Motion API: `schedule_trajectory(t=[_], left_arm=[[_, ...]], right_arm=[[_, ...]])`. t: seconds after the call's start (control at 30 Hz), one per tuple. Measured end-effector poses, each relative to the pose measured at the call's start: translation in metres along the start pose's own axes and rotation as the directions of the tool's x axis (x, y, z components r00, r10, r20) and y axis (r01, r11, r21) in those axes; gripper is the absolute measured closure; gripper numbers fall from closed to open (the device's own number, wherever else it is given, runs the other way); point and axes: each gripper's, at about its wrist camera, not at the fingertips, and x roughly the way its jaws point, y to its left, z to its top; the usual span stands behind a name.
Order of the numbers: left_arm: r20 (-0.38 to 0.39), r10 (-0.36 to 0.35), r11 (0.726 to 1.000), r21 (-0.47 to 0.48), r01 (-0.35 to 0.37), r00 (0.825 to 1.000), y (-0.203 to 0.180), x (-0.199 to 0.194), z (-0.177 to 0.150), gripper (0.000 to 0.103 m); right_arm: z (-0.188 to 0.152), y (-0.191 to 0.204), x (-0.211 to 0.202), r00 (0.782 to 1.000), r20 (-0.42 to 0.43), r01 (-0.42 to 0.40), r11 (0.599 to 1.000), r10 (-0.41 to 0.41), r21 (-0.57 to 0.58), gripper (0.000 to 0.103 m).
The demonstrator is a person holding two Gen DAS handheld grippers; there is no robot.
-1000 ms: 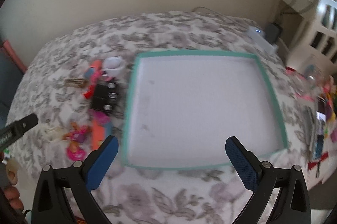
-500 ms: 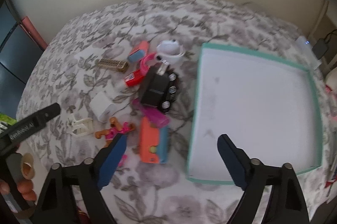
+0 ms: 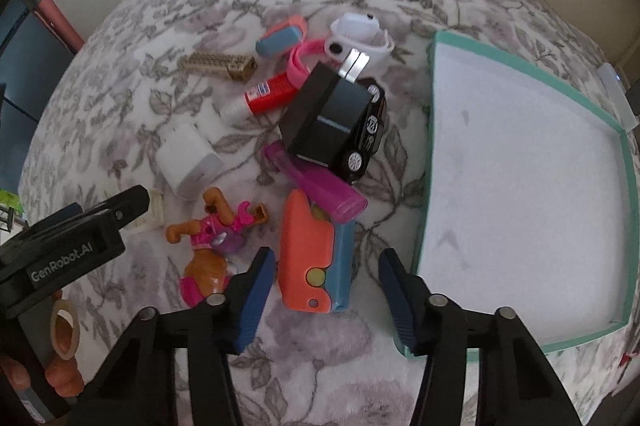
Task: Organize rigid objects
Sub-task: 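Grasp the orange-and-blue toy phone with the right gripper while the left grasps the white clip, then carry both items into the teal tray and open both grippers to release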
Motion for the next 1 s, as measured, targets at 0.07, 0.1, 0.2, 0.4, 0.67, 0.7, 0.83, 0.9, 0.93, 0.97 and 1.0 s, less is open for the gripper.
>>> schedule_trajectory(t=[0.07, 0.1, 0.2, 0.4, 0.67, 0.7, 0.83, 0.9, 0.93, 0.97, 1.0], left_arm=[[-0.010, -0.003, 1.000, 0.007, 0.003, 1.000, -0.001, 0.004, 0.000, 0.015], [-0.017, -0.005, 1.000, 0.009, 0.005, 1.000, -0.002, 0.007, 0.001, 0.016], [-0.031, -0.003, 1.000, 0.013, 0.003, 1.000, -0.003, 0.014, 0.002, 0.025], [-0.057, -0.010, 1.000, 0.017, 0.011, 0.998, -0.008, 0.028, 0.005, 0.041], [-0.050, 0.017, 0.999, 0.043, -0.015, 0.999, -0.016, 0.036, 0.011, 0.045], [-0.051, 0.019, 0.999, 0.046, -0.017, 0.998, -0.019, 0.035, 0.012, 0.046], [-0.064, 0.047, 0.997, 0.069, -0.043, 0.997, -0.025, 0.029, 0.008, 0.049], [-0.072, 0.059, 0.996, 0.075, -0.054, 0.996, -0.028, 0.027, 0.005, 0.049], [-0.077, 0.066, 0.995, 0.075, -0.061, 0.995, -0.029, 0.026, 0.004, 0.049], [-0.081, 0.071, 0.995, 0.074, -0.066, 0.994, -0.030, 0.025, 0.003, 0.049], [-0.082, 0.074, 0.995, 0.073, -0.068, 0.994, -0.032, 0.023, 0.002, 0.049]], right_arm=[[0.001, 0.002, 0.006, 1.000, -0.014, 0.009, 1.000, -0.009, -0.007, 0.050], [0.001, 0.002, 0.008, 1.000, -0.018, 0.006, 1.000, -0.007, -0.007, 0.050], [0.005, 0.004, 0.014, 0.999, -0.032, -0.006, 1.000, 0.006, 0.003, 0.053], [0.009, 0.010, 0.031, 0.999, -0.041, 0.025, 1.000, -0.026, -0.015, 0.054], [0.013, 0.029, 0.039, 0.997, -0.022, 0.072, 0.995, -0.073, -0.066, 0.056], [0.013, 0.030, 0.039, 0.997, -0.019, 0.073, 0.995, -0.075, -0.070, 0.056], [0.006, 0.032, 0.041, 0.997, -0.023, 0.072, 0.995, -0.074, -0.069, 0.058], [-0.001, 0.030, 0.040, 0.997, -0.031, 0.065, 0.996, -0.067, -0.066, 0.058], [-0.002, 0.031, 0.040, 0.997, -0.035, 0.061, 0.996, -0.064, -0.066, 0.058], [-0.004, 0.031, 0.040, 0.997, -0.040, 0.057, 0.996, -0.060, -0.064, 0.058], [-0.005, 0.032, 0.040, 0.998, -0.043, 0.052, 0.997, -0.055, -0.061, 0.058]])
